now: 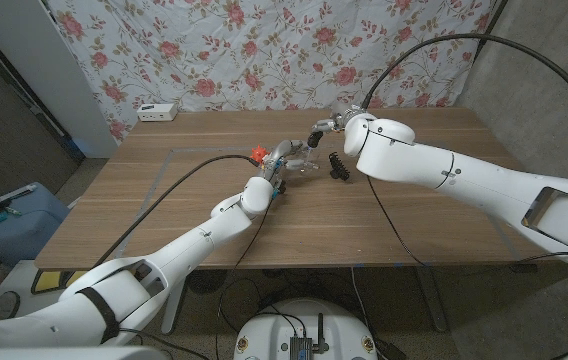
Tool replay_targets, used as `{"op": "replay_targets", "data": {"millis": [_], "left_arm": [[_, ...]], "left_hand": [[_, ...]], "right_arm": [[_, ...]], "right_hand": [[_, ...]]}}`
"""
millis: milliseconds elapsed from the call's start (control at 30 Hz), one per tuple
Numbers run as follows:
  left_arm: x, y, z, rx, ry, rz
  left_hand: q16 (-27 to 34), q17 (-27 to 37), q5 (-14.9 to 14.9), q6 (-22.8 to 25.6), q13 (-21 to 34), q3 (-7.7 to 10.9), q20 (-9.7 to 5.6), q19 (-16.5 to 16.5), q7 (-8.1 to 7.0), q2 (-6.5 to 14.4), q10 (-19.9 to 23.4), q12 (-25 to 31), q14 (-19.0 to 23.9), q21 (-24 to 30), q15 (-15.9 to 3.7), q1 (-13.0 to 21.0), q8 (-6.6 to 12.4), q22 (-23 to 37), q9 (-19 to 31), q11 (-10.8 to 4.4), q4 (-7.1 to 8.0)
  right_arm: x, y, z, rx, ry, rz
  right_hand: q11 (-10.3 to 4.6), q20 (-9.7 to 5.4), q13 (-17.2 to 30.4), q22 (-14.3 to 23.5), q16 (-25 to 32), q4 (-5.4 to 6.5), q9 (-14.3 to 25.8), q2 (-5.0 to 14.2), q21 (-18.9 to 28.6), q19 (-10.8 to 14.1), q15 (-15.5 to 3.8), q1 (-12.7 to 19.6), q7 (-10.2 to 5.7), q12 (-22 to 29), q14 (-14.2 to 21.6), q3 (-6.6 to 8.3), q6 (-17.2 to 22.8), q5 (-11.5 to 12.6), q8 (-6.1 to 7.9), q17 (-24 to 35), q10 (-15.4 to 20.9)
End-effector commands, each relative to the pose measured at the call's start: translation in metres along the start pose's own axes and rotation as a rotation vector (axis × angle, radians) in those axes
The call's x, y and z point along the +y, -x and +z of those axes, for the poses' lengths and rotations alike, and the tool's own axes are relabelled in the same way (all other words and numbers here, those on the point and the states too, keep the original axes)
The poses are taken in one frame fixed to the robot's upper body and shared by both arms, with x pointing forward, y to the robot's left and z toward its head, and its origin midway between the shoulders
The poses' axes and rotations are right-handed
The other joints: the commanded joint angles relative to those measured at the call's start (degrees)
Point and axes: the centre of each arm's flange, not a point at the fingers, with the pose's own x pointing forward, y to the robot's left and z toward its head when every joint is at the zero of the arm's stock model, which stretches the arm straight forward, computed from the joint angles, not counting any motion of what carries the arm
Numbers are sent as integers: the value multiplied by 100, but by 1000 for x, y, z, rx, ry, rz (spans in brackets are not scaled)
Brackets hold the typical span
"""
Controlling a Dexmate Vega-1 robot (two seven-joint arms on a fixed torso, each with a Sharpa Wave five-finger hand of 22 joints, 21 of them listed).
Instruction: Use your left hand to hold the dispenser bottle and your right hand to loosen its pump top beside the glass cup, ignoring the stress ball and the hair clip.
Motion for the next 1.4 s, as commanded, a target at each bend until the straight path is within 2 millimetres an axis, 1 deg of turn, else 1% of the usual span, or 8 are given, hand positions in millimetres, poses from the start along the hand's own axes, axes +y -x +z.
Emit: {"op": "replay_targets", "data": {"millis": [33, 300, 500, 667, 933, 1000, 1200, 1400], "left_arm": [[1, -3, -2, -10, 6, 9], [-2, -5, -3, -11, 12, 10], [-3, -6, -3, -9, 13, 10], [-2, -7, -3, -6, 13, 10], [-2, -8, -3, -7, 11, 6], [-2, -8, -4, -4, 12, 6], [-2, -6, -5, 7, 13, 13], [-2, -5, -5, 11, 15, 17]], "left_hand": [[22, 31, -5, 499, 79, 508, -578, 42, 10, 783, 216, 45, 309, 5, -694, -688, 46, 10, 12, -166, 485], [21, 30, -6, 493, 79, 509, -581, 41, 18, 783, 211, 39, 312, 4, -686, -704, 41, 10, 13, -173, 491], [20, 30, -5, 490, 81, 514, -578, 43, 20, 790, 206, 36, 313, 5, -681, -711, 37, 10, 13, -159, 494], [17, 29, -5, 491, 83, 518, -576, 41, 27, 793, 215, 39, 309, 4, -685, -714, 36, 10, 13, -153, 494], [17, 33, -4, 485, 84, 522, -569, 45, 22, 800, 211, 36, 303, 5, -681, -718, 31, 10, 13, -164, 495], [16, 32, -3, 484, 84, 524, -570, 45, 20, 800, 212, 36, 302, 5, -682, -718, 30, 10, 13, -169, 494], [14, 29, -3, 500, 87, 527, -570, 48, 16, 794, 219, 38, 304, 6, -684, -717, 34, 10, 13, -155, 489], [14, 28, -4, 496, 86, 529, -571, 45, 22, 797, 229, 39, 310, 4, -684, -726, 31, 11, 13, -164, 492]], "right_arm": [[-2, -1, -1, -17, -14, 34], [-4, -4, -2, -31, -20, 50], [-5, -6, -3, -40, -31, 64], [-5, -8, -4, -44, -43, 69], [-5, -10, -7, -50, -61, 52], [-4, -11, -8, -48, -62, 51], [-3, -13, -9, -42, -66, 56], [-4, -15, -11, -46, -63, 73]], "right_hand": [[11, 0, 13, -7, -14, -95, 17, 72, -9, -70, -45, 194, -23, -1, -32, 80, -44, 38, 4, 24, -54], [-32, 1, 18, -7, -28, -172, 1, 192, -20, -135, -101, 456, -88, -9, -126, 239, -120, 36, -26, 52, -121], [-82, -25, 23, -7, -23, -217, -25, 276, -26, -187, -142, 707, -208, -12, -176, 365, -179, 40, -54, 74, -180], [-140, -45, 27, -6, -17, -229, -41, 301, -32, -241, -189, 872, -413, -7, -219, 424, -186, 31, -54, 96, -210], [-349, -88, 39, -5, 16, -249, -75, 368, -6, -269, -305, 1349, -924, 31, -271, 568, -28, -21, 29, 139, -211], [-395, -110, 41, -5, 21, -258, -81, 380, 2, -261, -336, 1450, -989, 37, -277, 598, -9, -30, 41, 145, -208], [-445, -136, 44, -5, 29, -251, -89, 392, 6, -264, -371, 1553, -1078, 41, -292, 619, -4, -46, 48, 157, -213], [-451, -137, 48, -5, 36, -198, -113, 341, 8, -279, -354, 1605, -1057, 33, -337, 567, -339, -100, -92, 179, -267]]}}
